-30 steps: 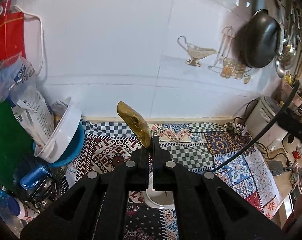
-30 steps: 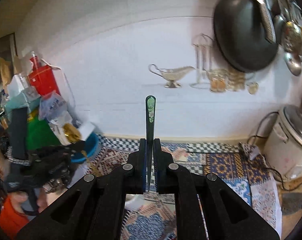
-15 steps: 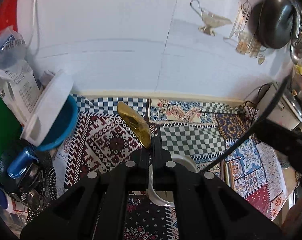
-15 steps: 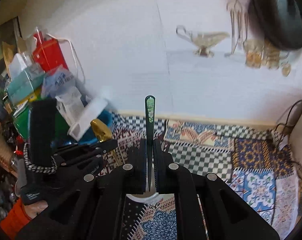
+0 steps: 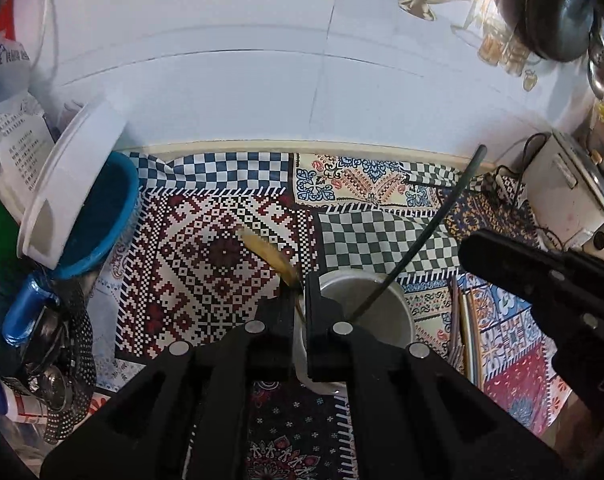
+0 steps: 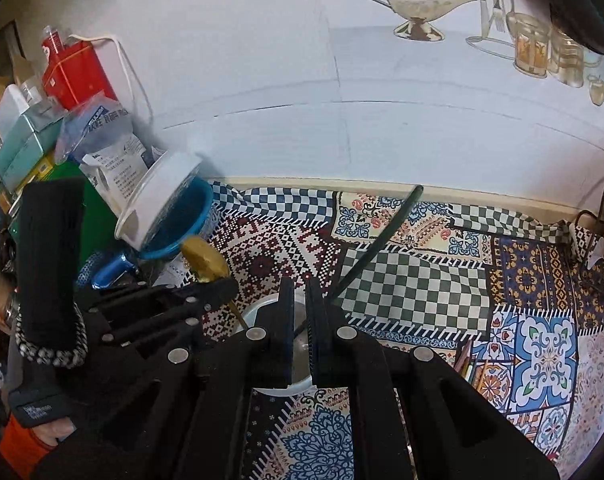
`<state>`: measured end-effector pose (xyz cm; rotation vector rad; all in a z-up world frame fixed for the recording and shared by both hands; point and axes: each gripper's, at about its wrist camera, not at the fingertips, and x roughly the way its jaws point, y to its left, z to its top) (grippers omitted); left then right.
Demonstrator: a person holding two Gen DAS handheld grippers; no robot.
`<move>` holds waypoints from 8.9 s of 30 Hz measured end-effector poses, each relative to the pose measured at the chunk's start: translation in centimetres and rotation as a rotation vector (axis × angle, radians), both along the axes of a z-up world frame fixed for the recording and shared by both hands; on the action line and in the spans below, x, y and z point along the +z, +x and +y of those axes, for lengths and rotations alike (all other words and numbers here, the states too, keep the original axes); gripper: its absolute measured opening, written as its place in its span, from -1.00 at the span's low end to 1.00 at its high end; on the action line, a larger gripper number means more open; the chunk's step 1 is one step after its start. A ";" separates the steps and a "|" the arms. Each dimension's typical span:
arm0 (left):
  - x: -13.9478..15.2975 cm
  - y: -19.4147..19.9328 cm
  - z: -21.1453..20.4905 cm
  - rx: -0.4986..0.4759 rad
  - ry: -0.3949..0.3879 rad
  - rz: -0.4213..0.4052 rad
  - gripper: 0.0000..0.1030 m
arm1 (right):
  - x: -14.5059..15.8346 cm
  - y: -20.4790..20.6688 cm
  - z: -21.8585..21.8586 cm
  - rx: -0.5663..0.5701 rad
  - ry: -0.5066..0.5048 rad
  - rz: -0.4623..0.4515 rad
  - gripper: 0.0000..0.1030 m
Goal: Organize utensils
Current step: 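Lower the spoon and chopstick into the white cup and open both tools, then move both tools back down to the utensil pile, then grasp a fork with the left tool while the right tool grasps a wooden chopstick, then lift the fork and wooden chopstick and carry them over the white cup, then drop the fork and chopstick into the cup and open both tools, then move both tools back down to the remaining utensil pile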
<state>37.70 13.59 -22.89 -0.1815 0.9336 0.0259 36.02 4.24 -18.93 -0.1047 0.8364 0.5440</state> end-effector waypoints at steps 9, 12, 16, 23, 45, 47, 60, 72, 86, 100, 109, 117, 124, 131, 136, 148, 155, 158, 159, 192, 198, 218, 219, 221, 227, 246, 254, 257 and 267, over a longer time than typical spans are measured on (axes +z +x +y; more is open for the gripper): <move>2.6 -1.2 -0.7 -0.014 0.017 -0.042 -0.87 | 0.8 -0.5 -0.4 0.022 -0.010 0.000 -0.82; 3.9 -1.9 -1.0 -0.006 0.022 -0.067 -0.80 | 1.5 -0.9 -0.9 0.023 -0.007 -0.017 -0.71; 6.0 -3.3 -1.5 0.004 0.032 -0.114 -0.68 | 2.8 -1.5 -2.1 0.028 -0.003 -0.046 -0.67; 8.5 -5.6 -3.4 0.029 0.064 -0.181 -0.29 | 5.0 -3.1 -4.9 0.038 0.002 -0.107 -0.41; 0.5 -6.5 -12.9 0.065 0.051 0.012 0.19 | -1.7 -1.5 -16.6 -0.050 -0.116 0.051 -0.01; -1.0 -6.2 -13.5 0.071 0.050 0.047 0.19 | -3.6 -1.0 -17.5 -0.067 -0.140 0.098 -0.01; -8.3 -6.3 -15.2 0.063 0.049 0.228 0.19 | -12.7 -1.5 -16.9 -0.014 -0.218 0.297 -0.02; -10.2 -6.6 -16.5 -0.008 -0.040 0.280 -0.23 | -14.0 -1.9 -16.8 -0.021 -0.210 0.300 -0.63; -11.7 -3.2 -20.0 -0.101 0.041 0.282 -0.45 | -13.0 -1.3 -22.3 -0.093 -0.171 0.335 -0.82; -11.9 -0.7 -21.2 -0.089 0.106 0.247 -0.45 | -12.7 0.0 -24.1 -0.159 -0.168 0.352 -0.81; -11.9 0.0 -21.4 -0.109 0.099 0.246 -0.53 | -13.2 1.9 -21.6 -0.125 -0.217 0.301 -0.81; -10.7 -0.8 -21.5 -0.148 0.103 0.235 -0.53 | -13.3 3.2 -20.5 -0.070 -0.224 0.310 -0.89; -6.5 -2.9 -19.7 -0.108 0.028 0.154 -0.53 | -10.8 1.7 -22.0 -0.100 -0.132 0.265 -0.90; -3.4 -4.4 -18.9 -0.091 -0.008 0.086 -0.53 | -8.3 0.2 -22.5 -0.122 -0.077 0.217 -0.90; -2.0 -5.3 -18.7 -0.092 -0.018 0.051 -0.53 | -6.5 -1.2 -22.8 -0.143 -0.066 0.159 -0.90; 2.1 -6.1 -17.8 -0.098 -0.005 -0.062 -0.53 | -3.0 -3.3 -21.6 -0.156 -0.019 0.067 -0.90; 6.0 -6.6 -15.6 -0.079 -0.010 -0.161 -0.53 | -0.9 -3.7 -19.8 -0.141 0.001 0.006 -0.91; 7.3 -6.8 -14.6 -0.076 -0.004 -0.200 -0.53 | 0.3 -3.9 -18.8 -0.129 0.011 -0.032 -0.91; 7.6 -6.8 -14.3 -0.076 -0.005 -0.209 -0.53 | 0.8 -4.0 -18.3 -0.124 0.012 -0.049 -0.91; 9.4 -5.2 -1.8 0.003 0.003 -0.213 -0.53 | 4.4 -1.6 -1.9 0.102 0.080 -0.118 -0.91; 5.4 -3.8 -0.9 -0.005 -0.048 -0.113 -0.53 | 1.1 -0.4 -1.1 0.084 0.019 -0.035 -0.91; 2.5 -2.2 -0.2 0.034 -0.038 -0.030 -0.51 | -1.9 0.9 -0.3 0.099 -0.065 0.067 -0.85; 2.7 -2.3 -0.3 0.035 -0.035 -0.034 -0.51 | -1.7 0.9 -0.4 0.099 -0.061 0.068 -0.81; 3.5 -2.7 -0.4 0.041 -0.027 -0.049 -0.48 | -1.2 0.6 -0.7 0.100 -0.053 0.064 -0.71; 5.9 -4.2 -1.3 0.064 0.010 -0.101 -0.36 | 0.8 -0.5 -2.4 0.102 -0.031 0.020 -0.50; 7.3 -7.2 -9.1 0.062 0.043 -0.127 0.10 | 2.2 -2.5 -11.2 0.054 -0.069 -0.011 -0.19; 3.5 -6.6 -12.7 0.038 0.046 -0.029 0.10 | -2.6 -1.6 -14.8 0.027 -0.128 0.115 -0.19; 1.6 -6.5 -13.4 0.041 0.042 0.024 0.10 | -5.0 -1.3 -15.9 0.016 -0.143 0.178 -0.19; -5.2 -7.0 -13.9 0.068 0.021 0.202 0.10 | -12.3 -1.3 -16.4 -0.006 -0.188 0.335 -0.19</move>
